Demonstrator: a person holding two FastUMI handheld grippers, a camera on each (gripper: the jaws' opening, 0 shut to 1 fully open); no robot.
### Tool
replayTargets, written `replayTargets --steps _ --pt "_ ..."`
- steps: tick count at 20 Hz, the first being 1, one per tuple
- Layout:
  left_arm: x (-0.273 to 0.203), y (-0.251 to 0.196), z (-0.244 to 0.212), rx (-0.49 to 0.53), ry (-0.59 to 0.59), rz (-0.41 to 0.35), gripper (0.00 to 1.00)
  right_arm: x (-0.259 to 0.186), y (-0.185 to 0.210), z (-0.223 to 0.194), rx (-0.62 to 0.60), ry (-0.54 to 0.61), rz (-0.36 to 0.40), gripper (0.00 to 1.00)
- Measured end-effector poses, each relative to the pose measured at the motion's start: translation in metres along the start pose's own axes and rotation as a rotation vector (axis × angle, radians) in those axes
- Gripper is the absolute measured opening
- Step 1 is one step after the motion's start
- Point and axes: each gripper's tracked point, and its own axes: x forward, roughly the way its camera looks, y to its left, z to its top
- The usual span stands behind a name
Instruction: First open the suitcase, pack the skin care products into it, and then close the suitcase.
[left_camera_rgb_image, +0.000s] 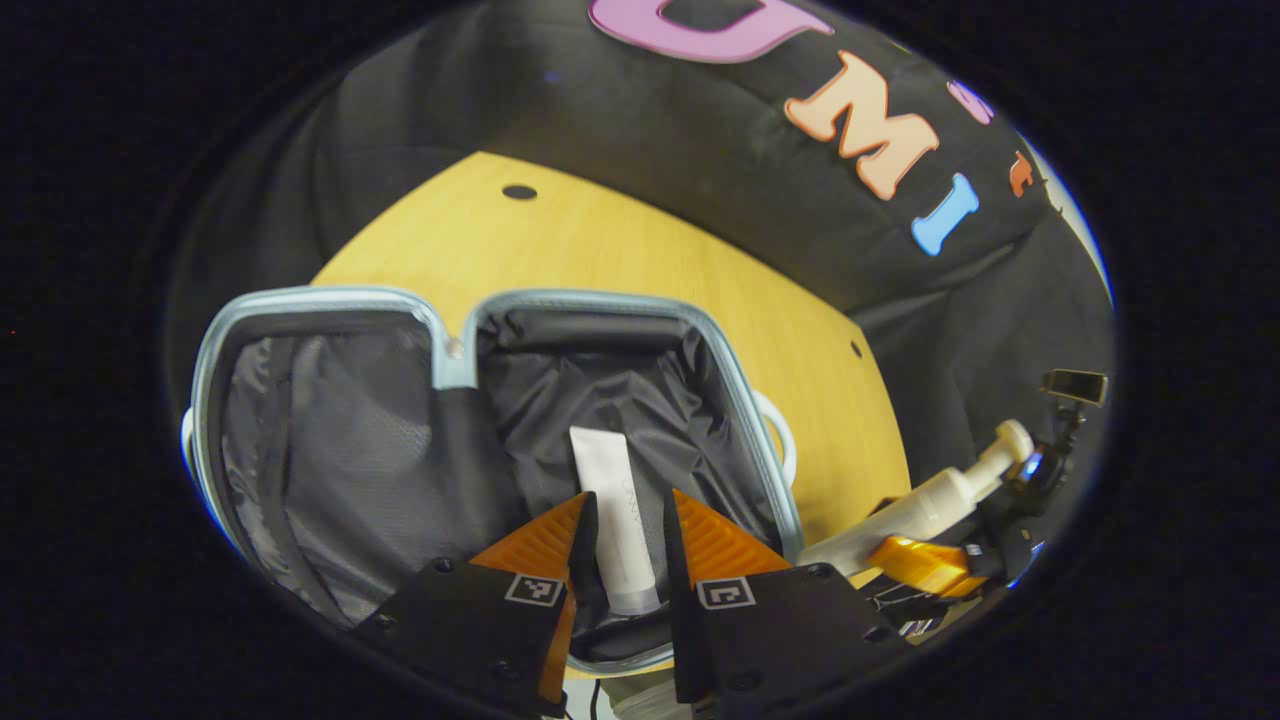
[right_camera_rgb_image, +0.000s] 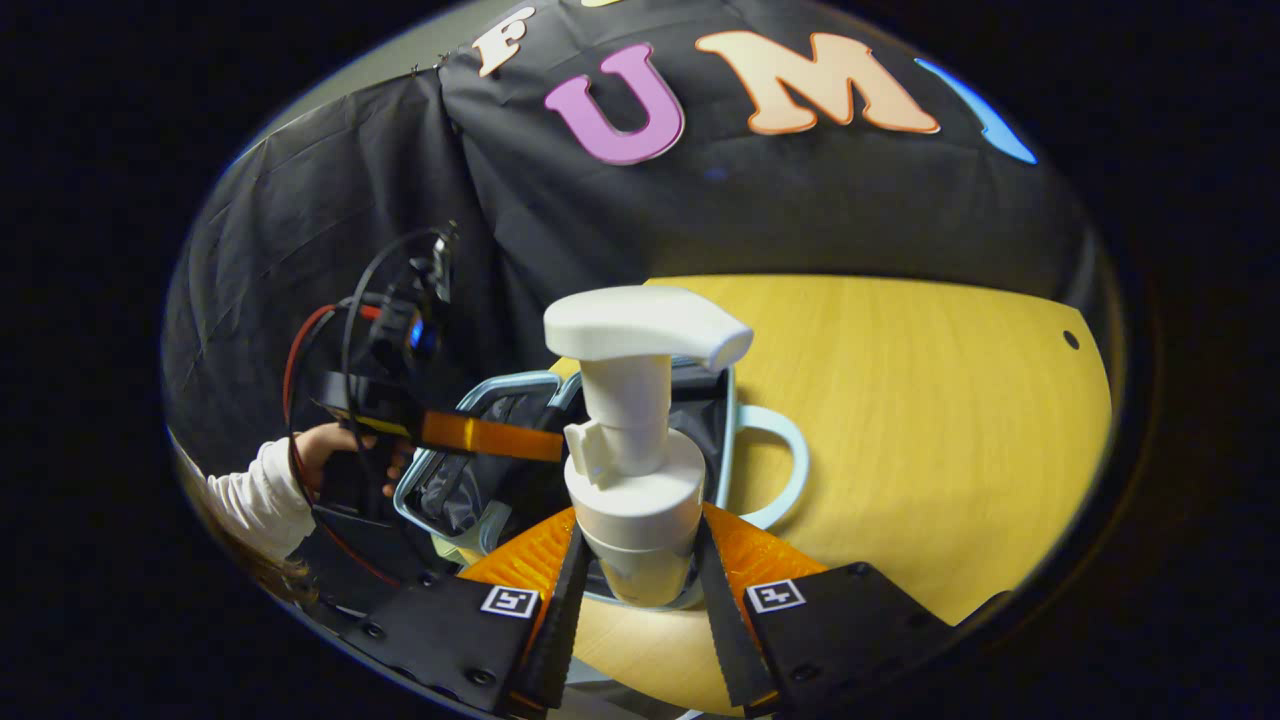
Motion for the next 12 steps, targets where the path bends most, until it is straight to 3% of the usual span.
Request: replayTargets --steps 3,7,12 --pt "-0.044 0.02 0.022 -0.016 -0.161 0.017 0.36 0.028 0.008 -0.018 -0.008 0.082 0.004 0.6" --pt "-0.113 0.068 0.041 -0.058 -0.35 0.116 0.43 0.059 0.009 -0.042 -0.015 0.176 -0.011 0.58" --pt "-0.186 0.146 0.03 -0.15 -0.469 0.288 0.64 0.083 0.005 -0.052 0.012 0.213 -0.05 0.58"
